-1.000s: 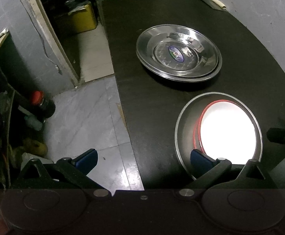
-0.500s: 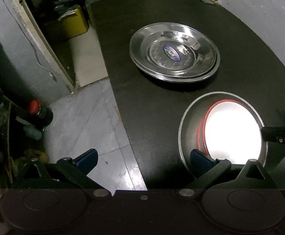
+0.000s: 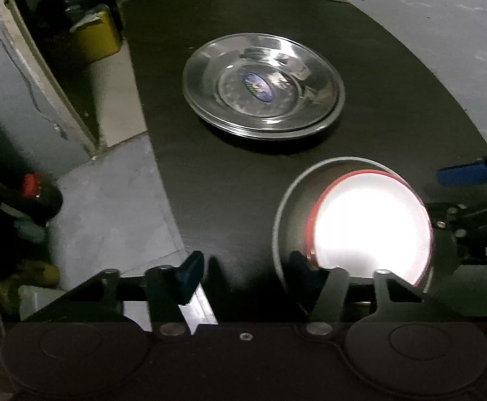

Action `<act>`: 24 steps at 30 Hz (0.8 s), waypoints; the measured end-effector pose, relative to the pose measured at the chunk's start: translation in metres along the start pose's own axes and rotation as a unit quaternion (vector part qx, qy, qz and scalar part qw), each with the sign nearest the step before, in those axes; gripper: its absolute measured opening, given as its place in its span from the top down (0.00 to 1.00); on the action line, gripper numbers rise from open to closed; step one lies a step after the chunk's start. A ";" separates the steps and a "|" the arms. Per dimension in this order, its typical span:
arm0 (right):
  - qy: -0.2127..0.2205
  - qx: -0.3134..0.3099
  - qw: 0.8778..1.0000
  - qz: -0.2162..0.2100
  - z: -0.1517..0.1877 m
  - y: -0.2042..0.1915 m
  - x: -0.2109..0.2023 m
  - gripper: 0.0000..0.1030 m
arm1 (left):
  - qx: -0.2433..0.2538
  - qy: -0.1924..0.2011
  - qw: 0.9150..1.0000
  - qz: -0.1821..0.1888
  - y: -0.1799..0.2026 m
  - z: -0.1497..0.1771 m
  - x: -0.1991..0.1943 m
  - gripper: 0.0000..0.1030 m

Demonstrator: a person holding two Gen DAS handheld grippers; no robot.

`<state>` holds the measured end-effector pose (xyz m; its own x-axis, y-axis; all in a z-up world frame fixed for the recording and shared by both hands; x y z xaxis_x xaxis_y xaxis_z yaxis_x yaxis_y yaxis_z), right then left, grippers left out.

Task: Organize plates and bowls
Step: 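Close both grippers on the steel bowl rim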

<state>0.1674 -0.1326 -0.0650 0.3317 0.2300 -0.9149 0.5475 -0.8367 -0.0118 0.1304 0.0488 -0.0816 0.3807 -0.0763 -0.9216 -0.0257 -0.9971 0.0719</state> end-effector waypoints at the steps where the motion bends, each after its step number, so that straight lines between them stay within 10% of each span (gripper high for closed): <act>1: -0.003 0.001 1.000 -0.004 0.000 -0.001 0.001 0.45 | 0.000 0.000 1.000 0.005 0.001 0.000 0.000 0.51; 10: -0.024 0.046 0.997 -0.060 -0.001 -0.001 0.011 0.72 | -0.010 -0.003 0.999 0.044 0.001 0.002 0.000 0.71; 24: -0.040 0.092 0.991 -0.091 -0.001 0.000 0.021 0.87 | -0.015 -0.008 0.997 0.075 0.002 0.002 0.003 0.83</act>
Point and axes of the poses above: each gripper's, at about its wrist camera, not at the fingertips, and x roughly the way its jaws point, y to its right, z to its underside, the point moved 4 cm from there along x, roughly the way its jaws point, and after that the axes turned 3 degrees about -x, right-handed, at the moved point
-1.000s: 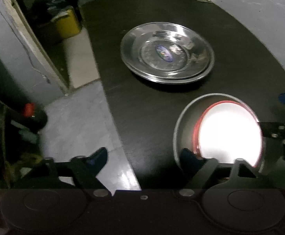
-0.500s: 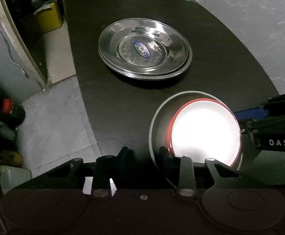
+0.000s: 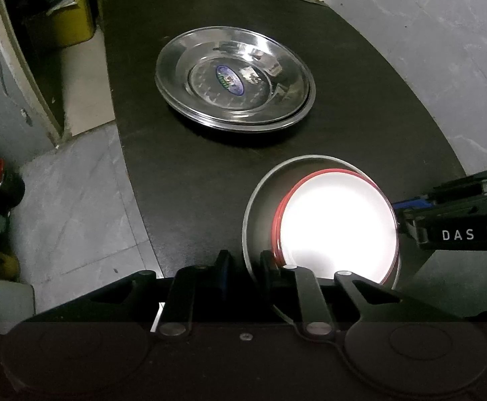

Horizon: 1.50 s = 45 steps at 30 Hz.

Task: Organize plates and bowls
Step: 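Close both grippers on the steel bowl rim, then lift the nested bowls with both grippers and carry them over the steel plates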

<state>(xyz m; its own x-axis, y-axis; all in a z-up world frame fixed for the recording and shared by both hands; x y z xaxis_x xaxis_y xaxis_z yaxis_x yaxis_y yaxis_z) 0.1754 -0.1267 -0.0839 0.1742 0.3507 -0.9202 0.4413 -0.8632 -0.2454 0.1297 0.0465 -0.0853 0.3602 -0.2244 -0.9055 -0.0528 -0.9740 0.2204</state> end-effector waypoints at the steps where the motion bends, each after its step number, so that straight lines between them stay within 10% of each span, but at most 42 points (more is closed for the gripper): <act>1: 0.000 -0.002 1.000 0.000 0.000 -0.002 0.000 0.90 | 0.002 -0.001 1.000 0.002 0.001 0.000 0.000 0.85; 45: 0.015 0.258 0.965 -0.044 0.036 0.002 0.006 0.89 | 0.070 -0.024 0.995 0.074 -0.008 -0.013 0.002 0.93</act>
Point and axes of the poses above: each gripper's, at about its wrist camera, not at the fingertips, and x roughly the way its jaws point, y to its right, z to its underside, the point moved 4 cm from there along x, roughly the way its jaws point, and after that the axes turned 3 degrees about -x, right-handed, at the moved point
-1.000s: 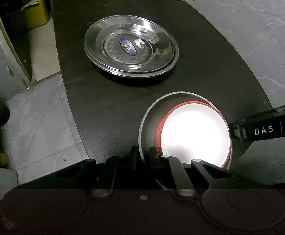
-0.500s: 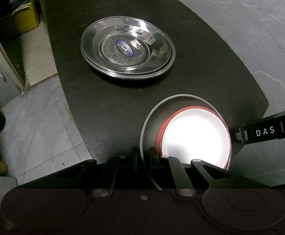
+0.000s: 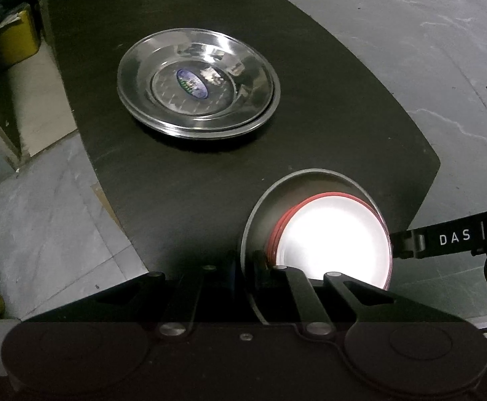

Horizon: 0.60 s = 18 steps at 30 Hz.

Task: Organize plates and bowls
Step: 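Lift the nested bowls with both grippers and carry them over the steel plates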

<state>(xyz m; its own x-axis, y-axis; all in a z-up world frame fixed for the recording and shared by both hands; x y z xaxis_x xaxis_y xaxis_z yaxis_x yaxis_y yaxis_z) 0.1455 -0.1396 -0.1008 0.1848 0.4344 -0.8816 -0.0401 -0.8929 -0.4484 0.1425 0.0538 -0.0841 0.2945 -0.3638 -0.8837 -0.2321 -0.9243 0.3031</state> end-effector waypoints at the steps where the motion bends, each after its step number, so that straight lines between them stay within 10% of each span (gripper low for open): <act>1: 0.001 0.002 1.000 0.000 0.000 0.001 -0.001 0.89 | -0.001 0.000 1.000 0.002 0.000 -0.001 0.000 0.93; 18: 0.013 -0.007 1.000 -0.020 -0.040 0.000 -0.015 0.89 | -0.037 0.035 0.999 0.002 0.003 -0.033 -0.010 0.94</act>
Point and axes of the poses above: each gripper's, at about its wrist camera, not at the fingertips, and x roughly the way its jaws point, y to its right, z to its underside, the point moved 4 cm from there along x, roughly the way its jaws point, and after that the axes turned 3 degrees about -x, right-handed, at the moved point
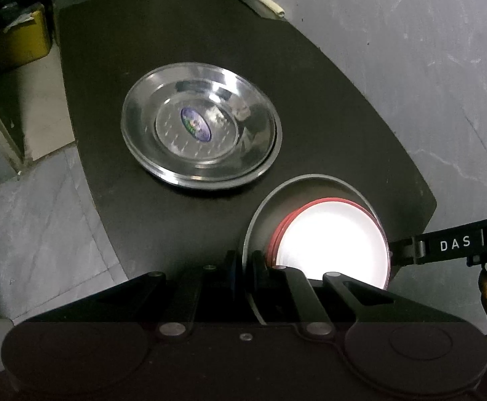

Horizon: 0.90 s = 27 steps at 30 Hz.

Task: Organize plates and bowls
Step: 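Lift the nested bowls with both grippers and carry them over the steel plates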

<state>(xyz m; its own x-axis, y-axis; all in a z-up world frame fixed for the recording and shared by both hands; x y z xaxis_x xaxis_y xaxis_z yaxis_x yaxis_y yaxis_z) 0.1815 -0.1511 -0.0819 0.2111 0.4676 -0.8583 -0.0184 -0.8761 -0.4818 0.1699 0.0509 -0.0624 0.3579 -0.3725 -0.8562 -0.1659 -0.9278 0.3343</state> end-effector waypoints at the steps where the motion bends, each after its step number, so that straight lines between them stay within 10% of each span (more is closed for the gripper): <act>1: 0.001 0.000 1.000 -0.002 -0.003 0.001 -0.001 0.89 | -0.003 0.003 1.000 0.000 0.001 -0.002 -0.001 0.94; 27: 0.002 -0.057 0.998 -0.030 -0.090 -0.010 -0.009 0.89 | -0.070 0.061 0.995 -0.020 -0.007 -0.068 -0.004 0.95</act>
<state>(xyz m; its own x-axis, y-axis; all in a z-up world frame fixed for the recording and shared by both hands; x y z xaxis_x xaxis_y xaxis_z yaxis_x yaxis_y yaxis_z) 0.2678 -0.1567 -0.0535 0.2124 0.5195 -0.8277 0.1048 -0.8542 -0.5093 0.2317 0.0580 -0.0344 0.4727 -0.3266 -0.8185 -0.0225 -0.9330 0.3593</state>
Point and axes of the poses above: each gripper's, at about its wrist camera, not at the fingertips, and x roughly the way its jaws point, y to its right, z to its underside, the point moved 4 cm from there along x, roughly the way its jaws point, and after that the axes turned 3 degrees about -x, right-handed, at the moved point
